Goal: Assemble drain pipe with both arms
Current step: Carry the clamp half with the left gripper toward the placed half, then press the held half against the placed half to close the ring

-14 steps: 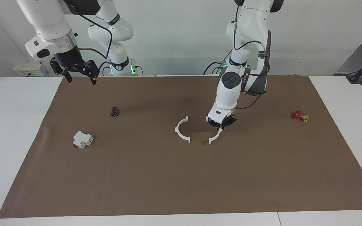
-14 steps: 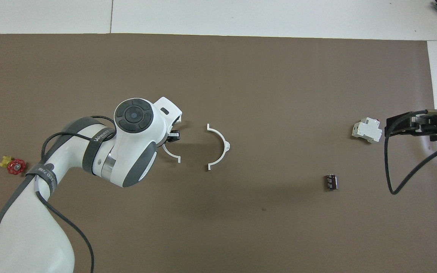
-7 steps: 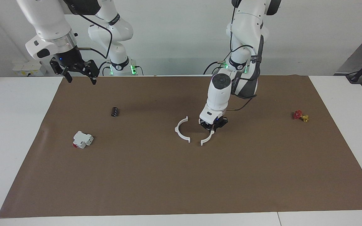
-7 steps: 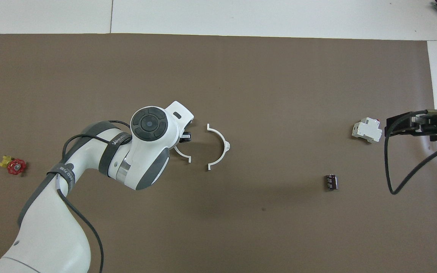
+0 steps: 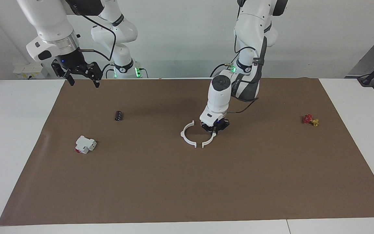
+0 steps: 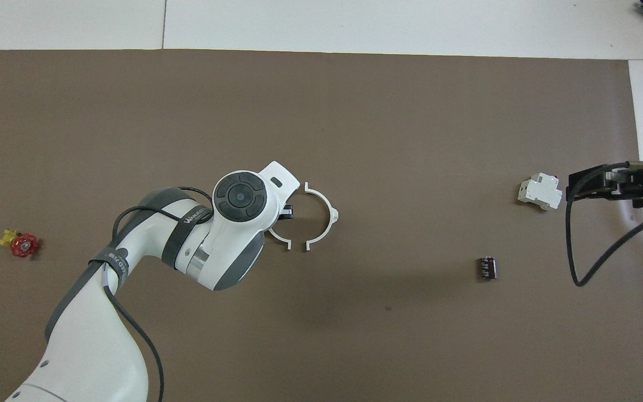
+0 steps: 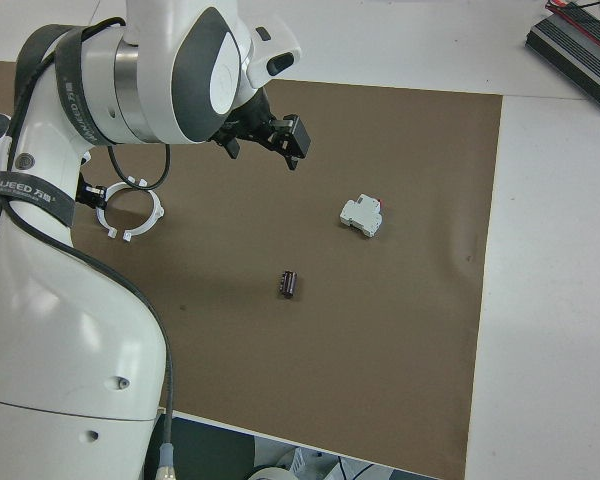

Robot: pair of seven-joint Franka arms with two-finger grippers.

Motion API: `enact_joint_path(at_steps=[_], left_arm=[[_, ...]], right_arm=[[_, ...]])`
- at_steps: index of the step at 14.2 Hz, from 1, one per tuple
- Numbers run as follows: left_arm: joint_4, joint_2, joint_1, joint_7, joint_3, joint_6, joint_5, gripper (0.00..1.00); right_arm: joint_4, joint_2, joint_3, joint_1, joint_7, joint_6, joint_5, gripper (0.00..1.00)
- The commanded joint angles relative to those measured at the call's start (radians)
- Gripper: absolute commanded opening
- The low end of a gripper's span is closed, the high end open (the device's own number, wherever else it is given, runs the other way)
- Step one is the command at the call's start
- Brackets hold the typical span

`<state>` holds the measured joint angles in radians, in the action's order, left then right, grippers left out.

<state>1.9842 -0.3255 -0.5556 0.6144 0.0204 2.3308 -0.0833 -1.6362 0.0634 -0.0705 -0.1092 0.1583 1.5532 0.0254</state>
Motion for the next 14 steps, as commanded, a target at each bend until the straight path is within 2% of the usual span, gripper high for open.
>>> enact_joint_path(at_steps=[1,14], left_arm=[[0.038,0.017,-0.026,0.045,-0.014,0.027,-0.019,0.00],[0.030,0.009,-0.044,0.067,-0.014,0.022,-0.021,0.00]], right_arm=[[-0.005,0.013,0.008,0.013,-0.032,-0.012,-0.002,1.00],[-0.005,0.013,0.008,0.013,-0.032,-0.012,-0.002,1.00]])
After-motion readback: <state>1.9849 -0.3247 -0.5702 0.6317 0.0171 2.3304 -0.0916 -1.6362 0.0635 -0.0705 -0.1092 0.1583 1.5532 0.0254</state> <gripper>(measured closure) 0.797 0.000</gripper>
